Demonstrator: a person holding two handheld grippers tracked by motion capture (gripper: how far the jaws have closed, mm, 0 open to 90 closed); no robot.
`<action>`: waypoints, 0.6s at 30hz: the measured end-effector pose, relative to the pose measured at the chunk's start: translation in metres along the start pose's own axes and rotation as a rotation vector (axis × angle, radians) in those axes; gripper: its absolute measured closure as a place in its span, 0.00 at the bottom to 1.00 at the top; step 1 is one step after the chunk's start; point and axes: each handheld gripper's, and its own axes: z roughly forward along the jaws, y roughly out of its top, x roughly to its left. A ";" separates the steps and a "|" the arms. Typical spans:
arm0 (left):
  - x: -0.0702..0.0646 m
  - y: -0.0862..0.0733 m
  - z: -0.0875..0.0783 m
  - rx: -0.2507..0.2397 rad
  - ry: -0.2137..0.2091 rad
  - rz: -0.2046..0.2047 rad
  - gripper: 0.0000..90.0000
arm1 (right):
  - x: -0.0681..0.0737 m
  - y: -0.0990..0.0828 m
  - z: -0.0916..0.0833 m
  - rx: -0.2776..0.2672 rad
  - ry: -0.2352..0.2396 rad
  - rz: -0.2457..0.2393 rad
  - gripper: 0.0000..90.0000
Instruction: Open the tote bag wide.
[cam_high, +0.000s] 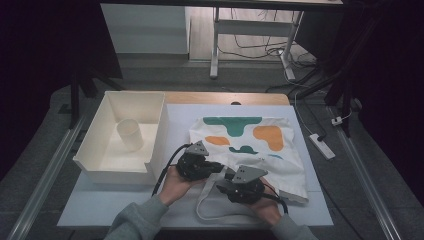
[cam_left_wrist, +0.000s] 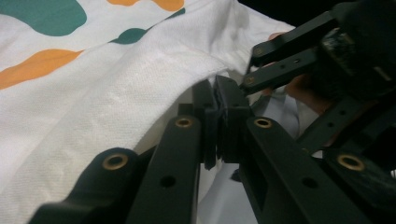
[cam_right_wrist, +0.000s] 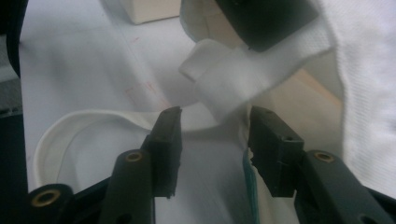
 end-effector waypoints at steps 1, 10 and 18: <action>0.000 0.000 0.000 0.002 0.000 0.000 0.97 | -0.001 0.000 0.004 -0.012 0.000 0.014 0.66; 0.000 -0.005 -0.002 0.003 0.010 0.025 0.95 | 0.002 0.005 0.004 -0.014 -0.014 0.030 0.82; 0.000 -0.009 -0.003 0.014 0.020 0.034 0.95 | 0.012 0.003 -0.007 -0.006 -0.033 0.046 0.74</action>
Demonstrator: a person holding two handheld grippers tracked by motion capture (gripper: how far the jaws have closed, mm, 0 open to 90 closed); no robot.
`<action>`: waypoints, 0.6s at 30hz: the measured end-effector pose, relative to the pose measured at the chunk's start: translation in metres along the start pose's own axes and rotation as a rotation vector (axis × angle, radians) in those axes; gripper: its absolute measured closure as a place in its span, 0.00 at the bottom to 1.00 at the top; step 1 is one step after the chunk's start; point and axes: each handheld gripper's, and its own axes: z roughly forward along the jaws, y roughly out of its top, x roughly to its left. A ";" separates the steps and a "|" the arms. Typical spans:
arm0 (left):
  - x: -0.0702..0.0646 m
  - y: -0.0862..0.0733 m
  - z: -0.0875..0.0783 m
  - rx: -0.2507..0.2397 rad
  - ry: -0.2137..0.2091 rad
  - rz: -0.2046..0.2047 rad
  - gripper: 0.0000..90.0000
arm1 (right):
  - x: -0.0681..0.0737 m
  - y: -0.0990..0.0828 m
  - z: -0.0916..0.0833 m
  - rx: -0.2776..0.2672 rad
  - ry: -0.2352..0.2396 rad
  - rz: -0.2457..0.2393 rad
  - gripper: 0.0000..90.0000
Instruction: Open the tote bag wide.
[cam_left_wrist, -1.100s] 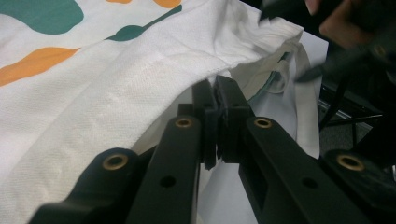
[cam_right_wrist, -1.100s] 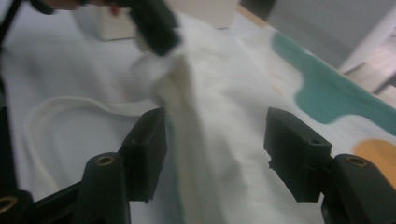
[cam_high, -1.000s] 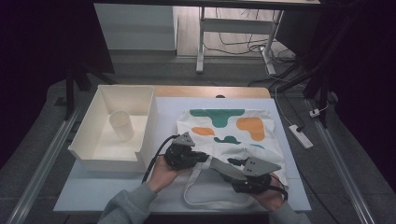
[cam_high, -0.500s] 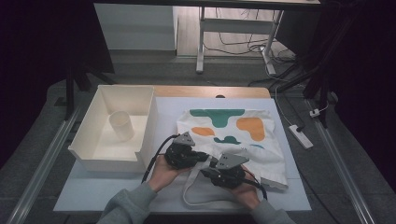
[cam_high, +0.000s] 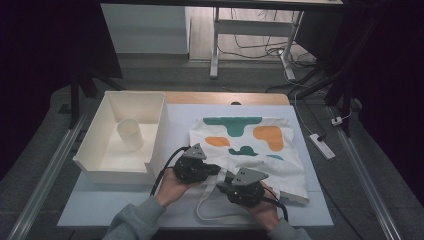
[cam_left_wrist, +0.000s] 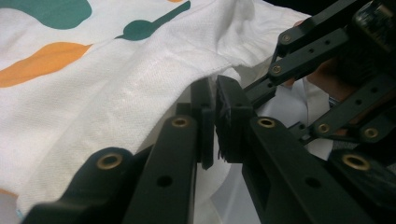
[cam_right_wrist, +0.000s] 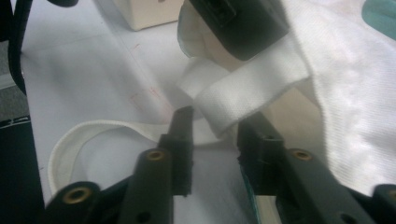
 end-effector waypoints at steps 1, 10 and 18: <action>0.000 0.000 0.000 -0.001 0.000 0.001 0.94 | 0.000 0.000 -0.001 -0.008 0.007 0.011 0.76; -0.002 -0.001 -0.001 -0.002 -0.009 0.006 0.89 | -0.001 0.003 -0.010 -0.064 0.018 0.050 0.95; -0.005 -0.004 -0.012 -0.014 0.027 0.028 0.65 | -0.015 0.021 -0.041 -0.150 -0.013 0.050 0.97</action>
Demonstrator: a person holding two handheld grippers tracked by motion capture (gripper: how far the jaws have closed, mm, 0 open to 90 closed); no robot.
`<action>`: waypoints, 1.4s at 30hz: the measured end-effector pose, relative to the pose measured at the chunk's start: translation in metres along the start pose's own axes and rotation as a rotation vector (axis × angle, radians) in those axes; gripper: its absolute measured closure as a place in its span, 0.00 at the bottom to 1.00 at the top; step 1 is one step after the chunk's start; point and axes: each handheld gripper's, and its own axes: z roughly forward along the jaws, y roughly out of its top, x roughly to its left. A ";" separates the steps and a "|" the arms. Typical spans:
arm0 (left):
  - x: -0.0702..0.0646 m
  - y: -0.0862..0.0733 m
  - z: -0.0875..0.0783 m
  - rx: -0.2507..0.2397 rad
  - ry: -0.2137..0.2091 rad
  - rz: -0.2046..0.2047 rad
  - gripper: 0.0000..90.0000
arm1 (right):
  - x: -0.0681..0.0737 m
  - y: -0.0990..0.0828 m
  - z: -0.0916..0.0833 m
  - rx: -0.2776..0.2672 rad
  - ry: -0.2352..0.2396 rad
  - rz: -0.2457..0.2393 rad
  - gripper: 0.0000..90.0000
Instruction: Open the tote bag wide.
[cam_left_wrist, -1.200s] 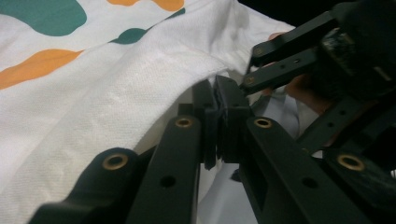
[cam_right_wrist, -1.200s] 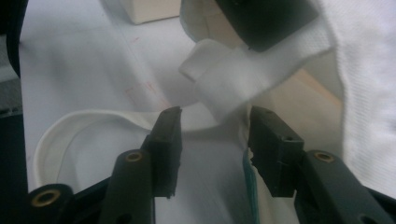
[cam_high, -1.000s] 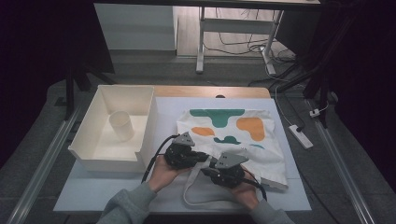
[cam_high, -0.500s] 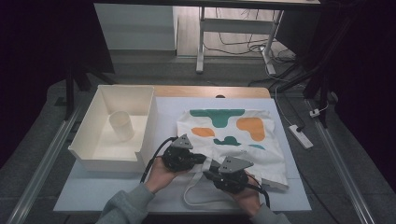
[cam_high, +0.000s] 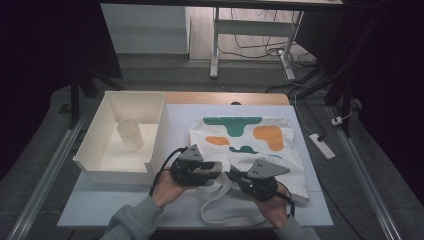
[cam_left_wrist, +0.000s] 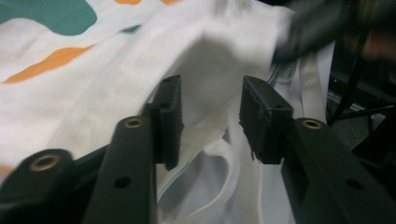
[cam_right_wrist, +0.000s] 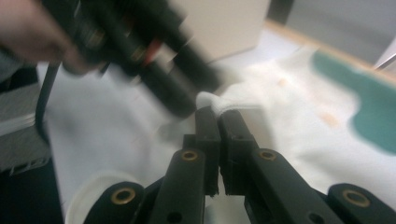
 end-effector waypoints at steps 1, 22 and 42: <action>0.000 -0.001 -0.001 0.004 0.008 0.003 0.64 | -0.005 0.004 -0.004 -0.013 -0.013 -0.002 0.97; 0.003 -0.010 0.003 0.059 0.037 0.003 0.54 | -0.132 -0.009 0.051 0.083 -0.090 0.184 0.96; 0.002 -0.010 -0.001 0.048 0.037 0.002 0.50 | -0.098 0.004 0.015 0.067 -0.082 0.086 0.56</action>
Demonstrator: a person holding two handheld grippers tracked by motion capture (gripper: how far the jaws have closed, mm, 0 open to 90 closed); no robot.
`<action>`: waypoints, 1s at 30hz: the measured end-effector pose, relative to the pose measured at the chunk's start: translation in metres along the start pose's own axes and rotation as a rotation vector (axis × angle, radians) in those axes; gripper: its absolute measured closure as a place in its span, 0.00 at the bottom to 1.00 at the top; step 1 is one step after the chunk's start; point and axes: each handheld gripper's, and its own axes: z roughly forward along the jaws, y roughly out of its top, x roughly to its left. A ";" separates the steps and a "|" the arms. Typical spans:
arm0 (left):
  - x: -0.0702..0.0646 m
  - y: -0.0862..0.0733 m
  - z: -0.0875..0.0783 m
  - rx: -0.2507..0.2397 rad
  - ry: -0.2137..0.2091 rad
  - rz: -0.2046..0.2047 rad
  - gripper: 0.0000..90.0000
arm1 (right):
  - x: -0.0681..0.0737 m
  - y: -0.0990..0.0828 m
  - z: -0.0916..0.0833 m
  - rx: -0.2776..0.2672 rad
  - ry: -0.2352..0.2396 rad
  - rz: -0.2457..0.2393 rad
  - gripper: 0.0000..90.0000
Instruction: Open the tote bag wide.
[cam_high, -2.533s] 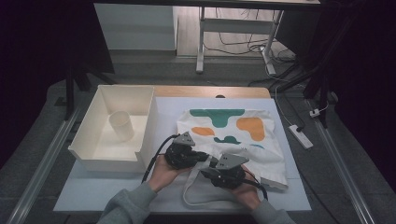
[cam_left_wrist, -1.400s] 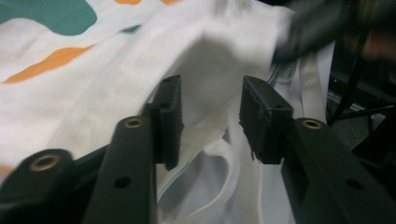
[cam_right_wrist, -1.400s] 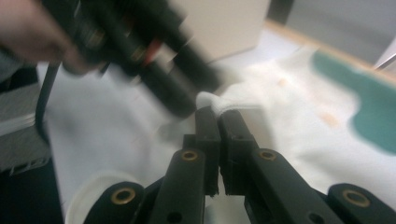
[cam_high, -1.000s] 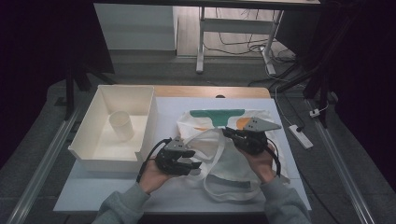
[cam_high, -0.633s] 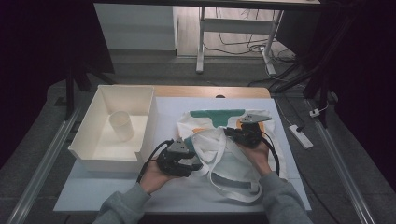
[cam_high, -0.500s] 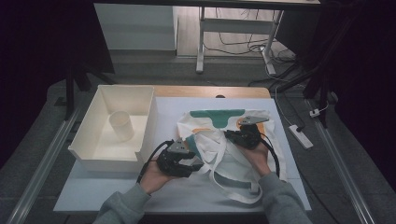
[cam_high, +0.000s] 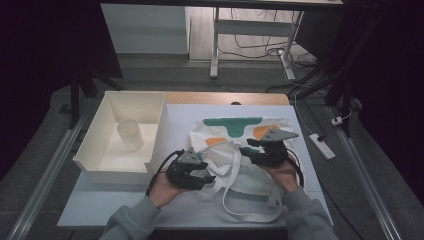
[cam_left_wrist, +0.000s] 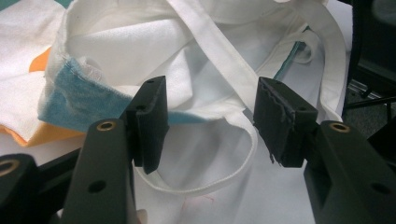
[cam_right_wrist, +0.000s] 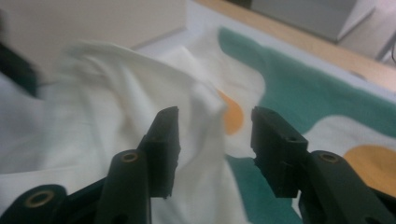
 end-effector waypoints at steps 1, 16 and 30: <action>0.000 0.000 0.000 -0.001 0.000 0.000 0.50 | 0.000 0.000 0.000 0.000 0.000 0.000 0.56; 0.002 -0.001 -0.003 -0.007 0.010 -0.006 0.49 | 0.083 -0.034 -0.026 0.119 0.252 -0.066 0.51; 0.003 -0.002 -0.003 -0.005 0.013 -0.005 0.49 | 0.119 -0.064 -0.009 0.275 0.340 -0.131 0.53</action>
